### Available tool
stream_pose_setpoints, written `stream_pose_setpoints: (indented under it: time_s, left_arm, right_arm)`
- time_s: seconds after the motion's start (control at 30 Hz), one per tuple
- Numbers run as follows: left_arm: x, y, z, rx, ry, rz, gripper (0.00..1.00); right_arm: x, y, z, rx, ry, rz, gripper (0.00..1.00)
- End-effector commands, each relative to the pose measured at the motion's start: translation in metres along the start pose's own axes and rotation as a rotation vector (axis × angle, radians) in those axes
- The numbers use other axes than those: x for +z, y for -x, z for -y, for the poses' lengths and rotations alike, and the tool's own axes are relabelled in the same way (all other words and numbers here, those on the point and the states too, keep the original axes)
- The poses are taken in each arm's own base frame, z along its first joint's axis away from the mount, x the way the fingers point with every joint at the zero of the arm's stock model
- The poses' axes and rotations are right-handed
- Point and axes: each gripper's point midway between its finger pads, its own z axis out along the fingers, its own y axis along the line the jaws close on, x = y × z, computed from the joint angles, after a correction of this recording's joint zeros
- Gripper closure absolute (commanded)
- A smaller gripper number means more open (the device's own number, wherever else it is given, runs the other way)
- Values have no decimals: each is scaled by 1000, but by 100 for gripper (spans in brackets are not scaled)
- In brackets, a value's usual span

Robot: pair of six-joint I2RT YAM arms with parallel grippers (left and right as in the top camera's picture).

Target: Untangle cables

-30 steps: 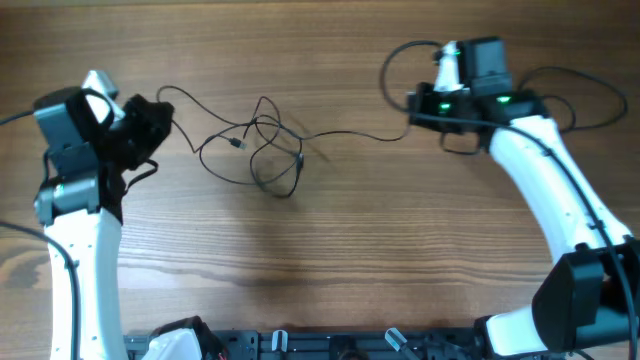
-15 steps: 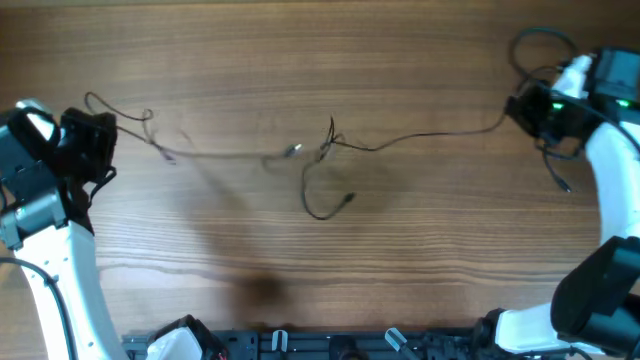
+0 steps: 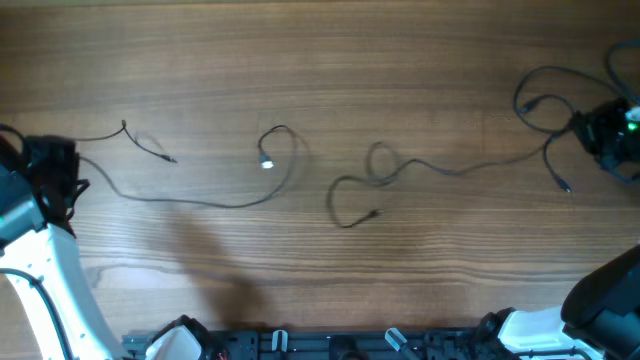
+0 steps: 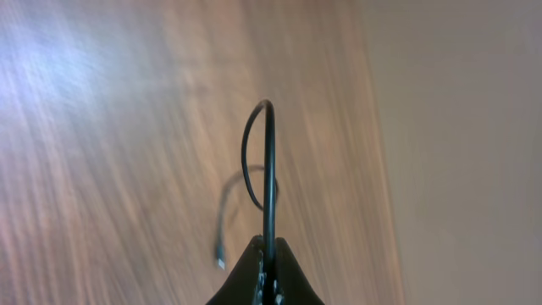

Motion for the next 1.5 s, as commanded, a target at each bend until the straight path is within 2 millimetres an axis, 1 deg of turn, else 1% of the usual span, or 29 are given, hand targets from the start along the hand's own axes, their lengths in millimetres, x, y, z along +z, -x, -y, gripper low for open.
stream_pose_setpoints:
  time_s: [0.0,0.07,0.13,0.27,0.37,0.43,0.47,0.6,0.7,0.77,0.83,0.87,0.93,1.0,1.07,1.13,1.27,1.33,1.47]
  left_arm:
    - [7,19,-24,-88,75,47,96]
    - [12,18,-29,-114,88,27,96]
    - [21,10,-30,-117,88,-17,96]
    - [37,-12,-25,-107,70,-126,96]
    - [49,-35,-18,-60,50,-219,96]
    - [56,-56,-10,-1,23,-293,96]
    - [60,-74,-3,63,4,-343,96]
    - [64,-110,14,192,-28,-411,96]
    - [64,-137,28,283,-59,-451,96]
    - [66,-150,32,327,-59,-461,96]
    - [68,-168,36,392,-61,-475,96]
    - [69,-173,36,408,-54,-479,96]
    - [71,-189,36,453,-37,-492,96]
    - [73,-206,36,523,-40,-513,95]
    - [75,-224,36,591,-50,-546,94]
    - [78,-238,33,620,-37,-571,94]
    - [88,-257,24,661,-3,-595,93]
    - [93,-263,21,685,-1,-608,93]
    - [99,-268,13,689,19,-624,93]
  right_arm:
    - [-6,9,8,91,15,17,96]
    - [-7,8,6,87,29,10,96]
    - [-6,6,4,85,34,2,96]
    - [-1,-3,-2,71,34,-24,96]
    - [4,-15,-10,24,33,-58,96]
    - [11,-28,-21,-54,38,-88,96]
    - [17,-42,-31,-118,43,-122,96]
    - [28,-71,-50,-231,56,-186,96]
    - [36,-98,-66,-313,67,-241,96]
    - [41,-114,-74,-363,68,-268,96]
    - [46,-135,-85,-433,73,-302,96]
    - [47,-141,-87,-449,67,-311,96]
    - [52,-161,-93,-497,57,-338,96]
    - [55,-177,-99,-544,47,-354,96]
    - [58,-192,-104,-587,35,-366,96]
    - [60,-205,-107,-622,28,-375,96]
    - [63,-233,-116,-700,28,-399,96]
    - [64,-245,-118,-740,12,-401,95]
    - [66,-259,-117,-790,-24,-392,95]
